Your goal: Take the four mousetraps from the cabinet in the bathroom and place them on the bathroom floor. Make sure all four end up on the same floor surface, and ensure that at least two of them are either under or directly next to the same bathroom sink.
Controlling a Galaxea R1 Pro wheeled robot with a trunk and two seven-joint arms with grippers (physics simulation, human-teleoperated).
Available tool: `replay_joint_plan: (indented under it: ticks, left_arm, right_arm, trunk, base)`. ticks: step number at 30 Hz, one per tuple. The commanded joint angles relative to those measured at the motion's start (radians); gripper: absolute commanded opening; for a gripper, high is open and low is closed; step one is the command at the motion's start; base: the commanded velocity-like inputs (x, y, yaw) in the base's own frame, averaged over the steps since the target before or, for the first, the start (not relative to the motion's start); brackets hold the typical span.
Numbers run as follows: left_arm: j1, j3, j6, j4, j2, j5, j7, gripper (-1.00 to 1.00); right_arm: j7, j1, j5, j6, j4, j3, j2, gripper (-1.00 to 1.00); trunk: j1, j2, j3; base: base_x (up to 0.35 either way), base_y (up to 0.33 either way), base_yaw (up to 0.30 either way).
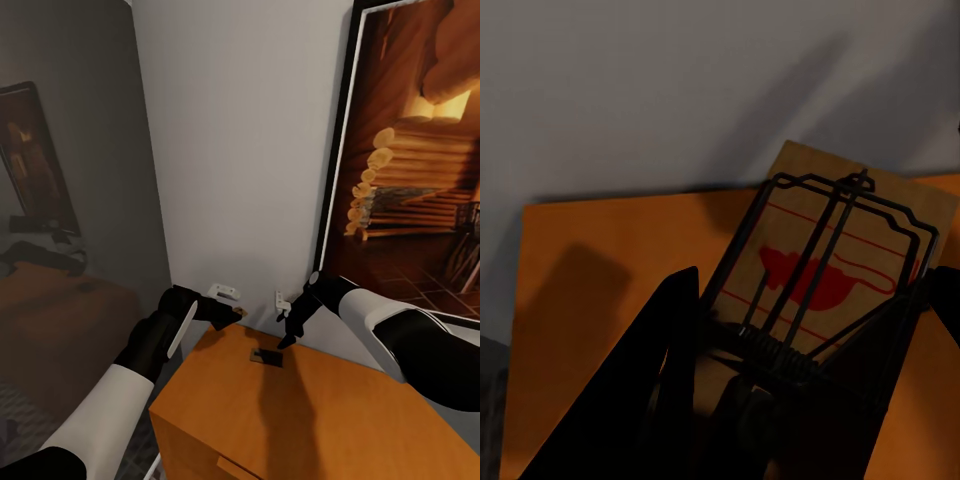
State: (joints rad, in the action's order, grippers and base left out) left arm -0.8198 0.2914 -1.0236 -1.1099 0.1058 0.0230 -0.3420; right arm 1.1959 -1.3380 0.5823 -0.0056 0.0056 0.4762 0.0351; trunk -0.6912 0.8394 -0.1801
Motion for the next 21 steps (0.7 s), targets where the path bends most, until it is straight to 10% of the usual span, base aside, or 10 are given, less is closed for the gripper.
replay_joint_plan:
  ticks: [1,18,21]
  left_arm:
    - [-0.001,0.000,-0.004,-0.001,0.000,0.003,-0.003,-1.00]
    - [-0.001,0.000,-0.004,-0.001,0.000,0.003,-0.003,-1.00]
    - [-0.001,0.000,-0.004,-0.001,0.000,0.003,-0.003,-1.00]
  right_arm:
    - [0.002,-0.001,0.007,-0.001,0.001,-0.005,0.000,1.00]
    - [-0.001,-0.001,0.002,-0.028,0.001,-0.009,0.000,1.00]
    - [-0.007,-0.001,-0.070,-0.036,0.000,-0.008,0.001,1.00]
  trunk:
    - [-0.004,0.009,-0.005]
    - [-0.035,0.065,-0.030]
    - [-0.035,0.065,-0.030]
  base:
    - [0.000,0.000,0.000]
    - [0.000,0.000,0.000]
    - [0.000,0.000,0.000]
